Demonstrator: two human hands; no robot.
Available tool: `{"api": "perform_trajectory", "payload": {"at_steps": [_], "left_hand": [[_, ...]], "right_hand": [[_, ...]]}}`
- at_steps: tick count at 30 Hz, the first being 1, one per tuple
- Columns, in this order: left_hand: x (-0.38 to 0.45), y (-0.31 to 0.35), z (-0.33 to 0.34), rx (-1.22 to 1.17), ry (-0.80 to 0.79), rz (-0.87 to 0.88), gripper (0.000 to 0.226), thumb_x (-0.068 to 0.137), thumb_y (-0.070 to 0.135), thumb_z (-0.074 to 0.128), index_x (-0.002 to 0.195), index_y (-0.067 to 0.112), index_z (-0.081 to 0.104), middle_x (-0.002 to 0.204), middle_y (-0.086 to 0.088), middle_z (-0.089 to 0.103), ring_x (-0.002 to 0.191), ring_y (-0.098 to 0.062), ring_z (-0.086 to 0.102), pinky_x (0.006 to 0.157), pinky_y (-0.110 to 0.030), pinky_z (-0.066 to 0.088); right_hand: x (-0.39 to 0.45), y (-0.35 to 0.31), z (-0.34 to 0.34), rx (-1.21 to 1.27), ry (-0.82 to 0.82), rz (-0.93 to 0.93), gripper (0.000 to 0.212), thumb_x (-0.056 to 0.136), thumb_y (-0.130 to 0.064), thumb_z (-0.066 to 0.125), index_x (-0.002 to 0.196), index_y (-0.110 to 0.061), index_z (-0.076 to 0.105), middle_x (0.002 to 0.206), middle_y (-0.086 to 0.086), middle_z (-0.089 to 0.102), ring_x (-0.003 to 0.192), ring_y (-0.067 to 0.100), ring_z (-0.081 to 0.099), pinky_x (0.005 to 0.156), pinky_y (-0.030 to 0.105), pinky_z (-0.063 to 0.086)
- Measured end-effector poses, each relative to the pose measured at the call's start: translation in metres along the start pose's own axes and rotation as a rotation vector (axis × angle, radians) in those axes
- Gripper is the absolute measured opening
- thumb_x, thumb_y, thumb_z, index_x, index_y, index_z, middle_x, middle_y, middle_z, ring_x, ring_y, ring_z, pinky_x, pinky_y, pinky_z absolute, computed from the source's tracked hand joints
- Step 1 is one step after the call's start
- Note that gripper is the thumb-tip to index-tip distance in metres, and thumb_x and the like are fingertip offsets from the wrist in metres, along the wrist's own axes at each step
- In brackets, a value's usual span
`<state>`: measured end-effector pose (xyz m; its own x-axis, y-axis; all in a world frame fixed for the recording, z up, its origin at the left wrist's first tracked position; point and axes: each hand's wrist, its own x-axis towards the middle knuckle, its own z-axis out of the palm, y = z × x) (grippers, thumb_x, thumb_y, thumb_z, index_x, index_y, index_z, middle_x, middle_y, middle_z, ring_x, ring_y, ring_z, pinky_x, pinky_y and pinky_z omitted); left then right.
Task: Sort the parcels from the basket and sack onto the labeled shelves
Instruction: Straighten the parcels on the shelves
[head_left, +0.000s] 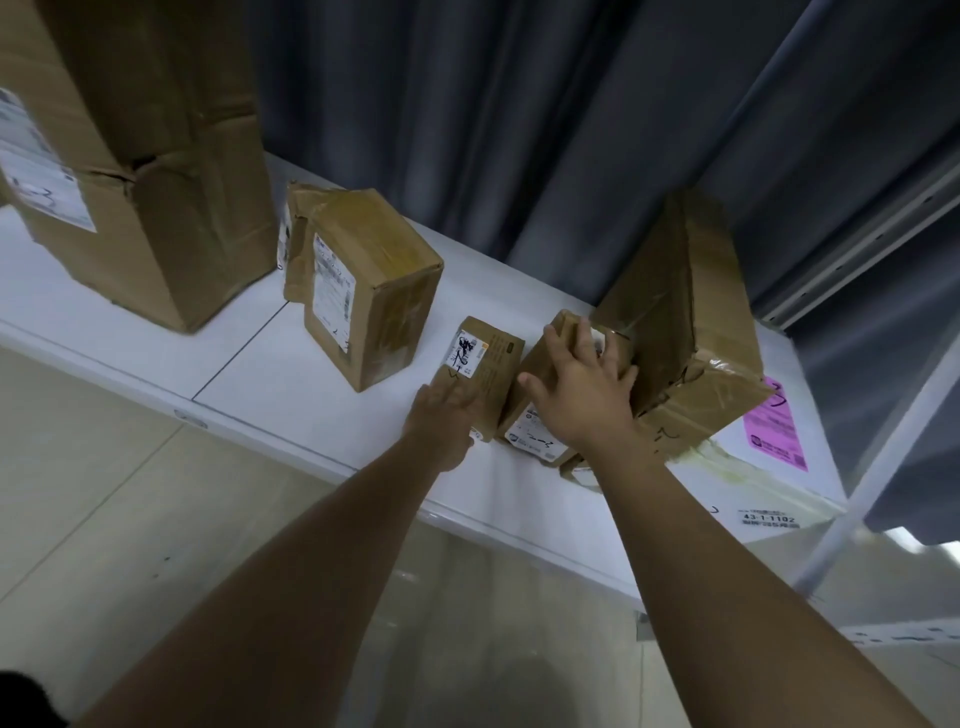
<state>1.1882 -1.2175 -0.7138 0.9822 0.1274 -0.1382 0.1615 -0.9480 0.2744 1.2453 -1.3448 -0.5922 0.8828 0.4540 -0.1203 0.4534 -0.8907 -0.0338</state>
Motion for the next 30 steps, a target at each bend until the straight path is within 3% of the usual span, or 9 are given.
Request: {"api": "perform_trajectory", "payload": {"at_steps": [3, 5, 8, 10, 15, 18, 21, 26, 30], "left_hand": [[-0.023, -0.011, -0.023, -0.16, 0.002, 0.052, 0.048, 0.097, 0.027, 0.051, 0.143, 0.014, 0.041, 0.151, -0.007, 0.036, 0.137, -0.027, 0.036, 0.111, -0.042, 0.035], [-0.04, -0.027, -0.045, -0.215, -0.004, 0.071, 0.034, 0.099, 0.027, 0.047, 0.127, 0.011, 0.058, 0.129, -0.008, 0.058, 0.116, -0.026, 0.056, 0.098, -0.038, 0.046], [-0.059, -0.062, -0.084, -0.257, 0.041, 0.031, 0.032, 0.1, 0.024, 0.042, 0.103, 0.002, 0.065, 0.094, -0.013, 0.066, 0.089, -0.03, 0.063, 0.077, -0.034, 0.049], [-0.068, -0.088, -0.11, -0.284, 0.071, -0.04, 0.036, 0.098, 0.033, 0.041, 0.091, 0.005, 0.062, 0.083, -0.009, 0.062, 0.081, -0.029, 0.061, 0.069, -0.03, 0.046], [-0.072, -0.139, -0.153, -0.289, 0.318, -0.136, 0.028, 0.097, 0.022, 0.048, 0.12, 0.009, 0.056, 0.11, -0.012, 0.064, 0.099, -0.032, 0.061, 0.087, -0.038, 0.051], [-0.055, -0.159, -0.16, -0.223, 0.394, -0.202, 0.032, 0.096, 0.027, 0.046, 0.125, 0.011, 0.049, 0.116, -0.016, 0.058, 0.101, -0.036, 0.058, 0.089, -0.046, 0.05], [-0.041, -0.166, -0.159, -0.256, 0.394, -0.283, 0.038, 0.096, 0.031, 0.048, 0.13, 0.013, 0.044, 0.125, -0.016, 0.051, 0.114, -0.037, 0.051, 0.097, -0.047, 0.045], [-0.027, -0.172, -0.153, -0.325, 0.359, -0.268, 0.038, 0.092, 0.028, 0.055, 0.126, 0.016, 0.045, 0.125, -0.013, 0.051, 0.116, -0.034, 0.05, 0.097, -0.048, 0.045], [-0.012, -0.178, -0.159, -0.384, 0.322, -0.307, 0.065, 0.086, 0.03, 0.067, 0.141, 0.014, 0.035, 0.143, -0.012, 0.039, 0.13, -0.035, 0.04, 0.107, -0.049, 0.035]], "right_hand": [[-0.016, -0.018, 0.0, 0.003, 0.187, -0.173, 0.058, 0.101, -0.042, 0.04, 0.154, -0.026, 0.021, 0.164, 0.006, 0.0, 0.15, 0.029, -0.008, 0.119, 0.052, -0.004], [-0.024, -0.04, -0.003, 0.075, 0.212, -0.267, 0.056, 0.101, -0.038, 0.042, 0.153, -0.026, 0.025, 0.165, 0.005, 0.003, 0.151, 0.027, -0.006, 0.12, 0.047, -0.003], [-0.026, -0.077, -0.012, 0.099, 0.163, -0.316, 0.058, 0.102, -0.042, 0.042, 0.155, -0.029, 0.021, 0.165, 0.001, -0.002, 0.151, 0.024, -0.008, 0.121, 0.043, -0.001], [-0.02, -0.1, -0.021, 0.114, 0.138, -0.309, 0.062, 0.101, -0.046, 0.042, 0.156, -0.029, 0.017, 0.165, 0.002, -0.004, 0.151, 0.025, -0.008, 0.121, 0.044, 0.002], [0.009, -0.148, -0.041, 0.289, 0.047, -0.199, 0.073, 0.093, -0.06, 0.048, 0.154, -0.039, 0.015, 0.165, 0.001, -0.006, 0.15, 0.033, -0.003, 0.119, 0.054, 0.017], [0.029, -0.166, -0.049, 0.244, -0.01, -0.169, 0.082, 0.089, -0.065, 0.052, 0.154, -0.042, 0.008, 0.164, 0.001, -0.01, 0.15, 0.036, -0.004, 0.119, 0.055, 0.017], [0.047, -0.172, -0.047, 0.201, -0.052, -0.163, 0.086, 0.086, -0.067, 0.055, 0.154, -0.043, 0.007, 0.164, 0.005, -0.007, 0.149, 0.039, 0.0, 0.119, 0.055, 0.017], [0.059, -0.167, -0.034, 0.174, -0.072, -0.186, 0.081, 0.088, -0.061, 0.057, 0.154, -0.039, 0.014, 0.154, 0.009, 0.024, 0.134, 0.037, 0.035, 0.106, 0.045, 0.036], [0.07, -0.151, -0.033, 0.224, -0.079, -0.226, 0.082, 0.087, -0.058, 0.062, 0.153, -0.042, 0.016, 0.145, 0.007, 0.032, 0.127, 0.035, 0.039, 0.101, 0.042, 0.038]]}}
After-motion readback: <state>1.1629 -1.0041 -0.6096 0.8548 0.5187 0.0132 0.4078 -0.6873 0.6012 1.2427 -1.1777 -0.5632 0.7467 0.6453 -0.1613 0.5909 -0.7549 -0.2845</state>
